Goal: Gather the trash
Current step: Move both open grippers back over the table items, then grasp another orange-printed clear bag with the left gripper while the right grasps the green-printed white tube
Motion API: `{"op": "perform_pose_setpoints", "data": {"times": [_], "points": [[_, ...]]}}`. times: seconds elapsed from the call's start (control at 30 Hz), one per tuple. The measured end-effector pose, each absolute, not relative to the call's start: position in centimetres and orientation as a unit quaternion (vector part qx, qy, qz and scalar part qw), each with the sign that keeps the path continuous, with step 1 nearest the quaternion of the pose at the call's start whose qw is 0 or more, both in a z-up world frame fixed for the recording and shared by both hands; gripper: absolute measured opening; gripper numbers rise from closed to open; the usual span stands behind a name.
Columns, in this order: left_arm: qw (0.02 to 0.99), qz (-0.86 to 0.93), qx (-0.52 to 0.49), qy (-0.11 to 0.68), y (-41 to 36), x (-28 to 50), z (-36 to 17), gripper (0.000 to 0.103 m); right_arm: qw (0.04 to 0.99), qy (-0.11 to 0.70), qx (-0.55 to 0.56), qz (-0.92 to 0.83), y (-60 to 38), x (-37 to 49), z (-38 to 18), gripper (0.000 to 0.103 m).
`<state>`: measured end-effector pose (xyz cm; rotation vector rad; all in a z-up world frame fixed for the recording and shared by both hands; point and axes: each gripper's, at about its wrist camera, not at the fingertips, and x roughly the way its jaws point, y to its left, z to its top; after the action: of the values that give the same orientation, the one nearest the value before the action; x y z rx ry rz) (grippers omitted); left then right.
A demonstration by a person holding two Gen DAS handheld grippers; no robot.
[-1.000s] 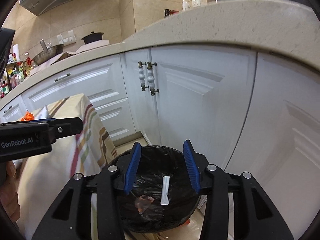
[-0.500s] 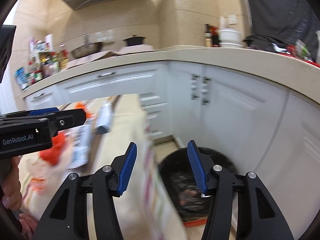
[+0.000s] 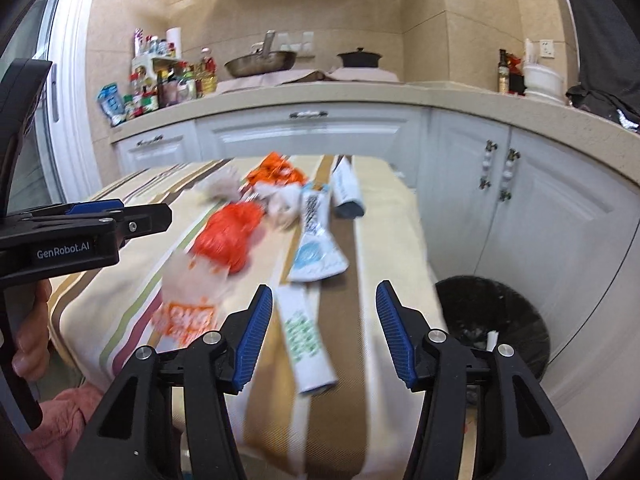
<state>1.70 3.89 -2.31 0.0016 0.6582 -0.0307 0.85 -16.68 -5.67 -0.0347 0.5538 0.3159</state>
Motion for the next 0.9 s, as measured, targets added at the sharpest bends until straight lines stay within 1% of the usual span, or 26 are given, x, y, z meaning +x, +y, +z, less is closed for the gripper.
{"op": "perform_pose_setpoints", "data": {"times": [0.27, 0.3, 0.4, 0.47, 0.53, 0.57, 0.9], "points": [[0.941, -0.017, -0.011, 0.338, 5.0, 0.4, -4.1, 0.074, 0.944, 0.286, -0.03, 0.16, -15.5, 0.0, -7.4, 0.053], [0.941, -0.018, -0.011, 0.338, 5.0, 0.2, -4.3, 0.074, 0.944, 0.287, -0.03, 0.161, -15.5, 0.0, -7.5, 0.051], [0.941, -0.024, -0.011, 0.337, 4.9, -0.3, -4.4, 0.074, 0.942, 0.291, -0.033, 0.163, -15.2, 0.1, -7.8, 0.038], [0.941, -0.029, -0.011, 0.336, 4.8, -0.3, -4.4, 0.074, 0.941, 0.291, -0.032, 0.167, -15.1, 0.0, -7.8, 0.032], [0.942, -0.032, -0.011, 0.335, 4.6, -0.4, -4.5, 0.074, 0.941, 0.29, -0.037, 0.17, -14.8, -0.2, -7.8, 0.022], [0.941, -0.035, -0.011, 0.335, 4.5, -0.5, -4.5, 0.074, 0.941, 0.289, -0.04, 0.17, -14.7, -0.3, -7.8, 0.021], [0.942, -0.057, -0.001, 0.332, 2.7, -0.3, -5.0, 0.074, 0.942, 0.286, -0.038, 0.171, -14.7, -0.9, -7.7, 0.02]]}}
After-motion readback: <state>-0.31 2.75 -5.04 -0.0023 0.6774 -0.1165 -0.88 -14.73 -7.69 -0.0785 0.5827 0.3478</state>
